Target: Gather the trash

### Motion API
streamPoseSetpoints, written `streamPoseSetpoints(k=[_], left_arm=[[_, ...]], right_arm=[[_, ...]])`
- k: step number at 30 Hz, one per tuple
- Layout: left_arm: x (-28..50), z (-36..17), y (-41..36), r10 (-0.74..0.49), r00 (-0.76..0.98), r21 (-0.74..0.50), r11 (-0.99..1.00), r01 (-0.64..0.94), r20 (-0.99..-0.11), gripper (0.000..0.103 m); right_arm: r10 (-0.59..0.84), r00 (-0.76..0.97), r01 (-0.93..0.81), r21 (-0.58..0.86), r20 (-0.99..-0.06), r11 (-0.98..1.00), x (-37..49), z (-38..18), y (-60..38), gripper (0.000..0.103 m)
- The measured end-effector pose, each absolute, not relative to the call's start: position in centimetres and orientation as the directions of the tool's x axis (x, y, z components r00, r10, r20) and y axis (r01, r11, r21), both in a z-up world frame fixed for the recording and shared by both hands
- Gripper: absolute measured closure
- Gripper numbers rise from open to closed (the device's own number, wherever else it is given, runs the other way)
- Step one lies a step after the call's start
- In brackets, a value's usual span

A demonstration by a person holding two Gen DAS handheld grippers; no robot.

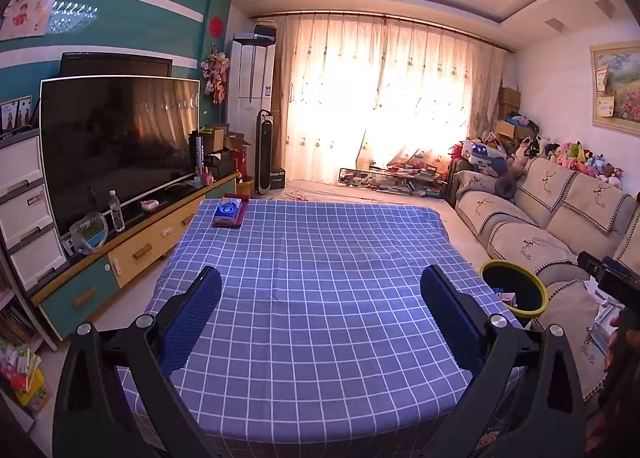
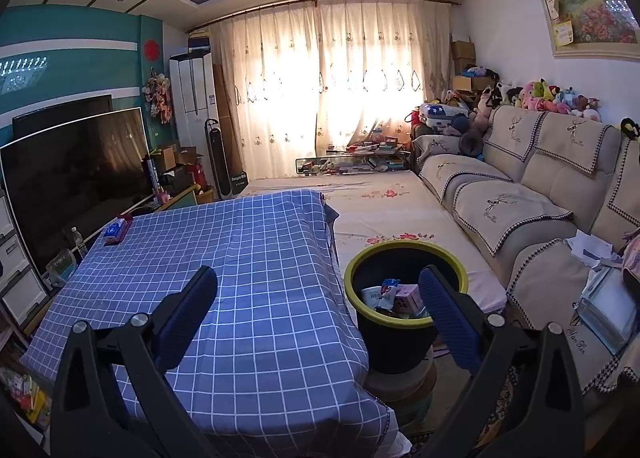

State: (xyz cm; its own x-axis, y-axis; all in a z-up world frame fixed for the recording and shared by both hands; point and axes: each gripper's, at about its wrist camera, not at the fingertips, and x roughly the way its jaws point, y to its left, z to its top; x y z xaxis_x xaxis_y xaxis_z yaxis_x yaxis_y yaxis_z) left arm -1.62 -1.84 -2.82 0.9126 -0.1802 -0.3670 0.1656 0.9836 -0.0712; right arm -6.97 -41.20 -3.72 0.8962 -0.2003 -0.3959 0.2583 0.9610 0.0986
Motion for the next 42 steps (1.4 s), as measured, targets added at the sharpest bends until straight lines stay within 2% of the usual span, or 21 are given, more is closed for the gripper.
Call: streamPoseSetpoints(k=[17,42], left_arm=[[-0.6,-3.2,-1.8,-0.181,0.903,-0.111,0.983,0.149,-0.389,0.005],[-1.0,-3.5,-1.4,-0.166,0.91,-0.106,0.985,0.135,-0.38,0.005]], right_arm=[[-0.186,0.907,0.241,0.101,-0.378,0.965,-6.7,-3.5,-40.6,0.007],[-0.179,0.907,0.235,0.105,-0.381,0.966,-6.5,-3.6,-40.0,0.007]])
